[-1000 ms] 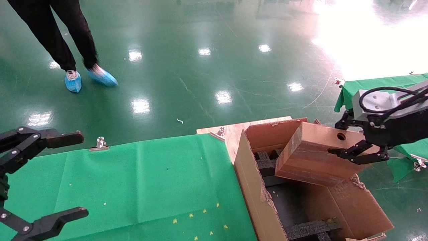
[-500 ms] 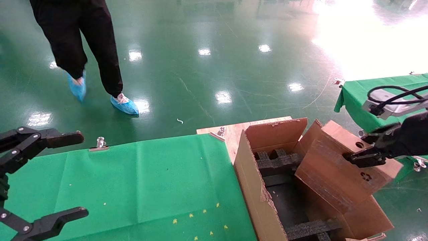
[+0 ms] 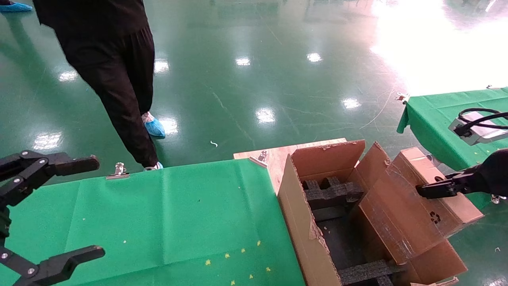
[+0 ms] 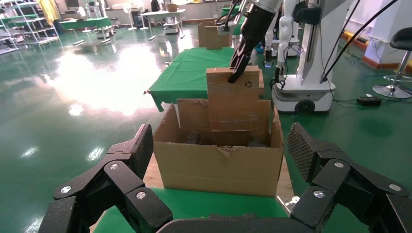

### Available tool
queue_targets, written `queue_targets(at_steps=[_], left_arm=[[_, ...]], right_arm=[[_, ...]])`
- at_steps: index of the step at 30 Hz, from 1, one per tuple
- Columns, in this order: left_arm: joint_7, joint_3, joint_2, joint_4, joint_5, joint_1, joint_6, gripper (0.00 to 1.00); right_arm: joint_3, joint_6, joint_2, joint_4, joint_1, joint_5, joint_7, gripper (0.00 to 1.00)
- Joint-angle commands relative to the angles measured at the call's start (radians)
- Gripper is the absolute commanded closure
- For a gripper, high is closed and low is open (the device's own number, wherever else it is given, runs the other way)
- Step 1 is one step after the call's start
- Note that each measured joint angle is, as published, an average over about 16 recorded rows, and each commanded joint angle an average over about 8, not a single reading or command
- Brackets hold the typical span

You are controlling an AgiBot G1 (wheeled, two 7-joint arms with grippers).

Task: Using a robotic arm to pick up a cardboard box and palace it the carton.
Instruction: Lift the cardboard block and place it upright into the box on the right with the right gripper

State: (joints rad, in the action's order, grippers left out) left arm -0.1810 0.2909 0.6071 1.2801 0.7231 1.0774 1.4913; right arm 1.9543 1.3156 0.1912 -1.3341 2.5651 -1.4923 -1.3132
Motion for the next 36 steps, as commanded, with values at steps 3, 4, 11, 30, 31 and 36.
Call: queue_targets(at_steps=[3,4,11,30,31,36], left_arm=[[0.0,0.0,0.0,0.0,0.0,0.0,0.0,0.0],[0.0,0.0,0.0,0.0,0.0,0.0,0.0,0.0],[0.0,0.0,0.0,0.0,-0.001,0.0,0.0,0.0],[0.001,0.001,0.0,-0.001,-0.001,0.001,0.0,0.0],[0.001,0.001,0.0,-0.001,-0.001,0.001,0.0,0.0],[0.001,0.002,0.0,-0.001,-0.002,0.001,0.0,0.0]], right_arm=[[0.0,-0.002,-0.001,-0.002,0.0,0.0,-0.002,1.0],[0.0,-0.001,0.0,0.0,0.0,0.001,0.003,1.0],[0.0,0.0,0.007,0.011,-0.003,0.008,0.008,1.0],[0.054,-0.184,0.025,-0.022,-0.1,-0.093,-0.178,1.0],[0.058,-0.194,0.027,-0.022,-0.108,-0.094,-0.183,1.0],[0.077,-0.237,0.034,-0.024,-0.146,-0.101,-0.194,1.0]])
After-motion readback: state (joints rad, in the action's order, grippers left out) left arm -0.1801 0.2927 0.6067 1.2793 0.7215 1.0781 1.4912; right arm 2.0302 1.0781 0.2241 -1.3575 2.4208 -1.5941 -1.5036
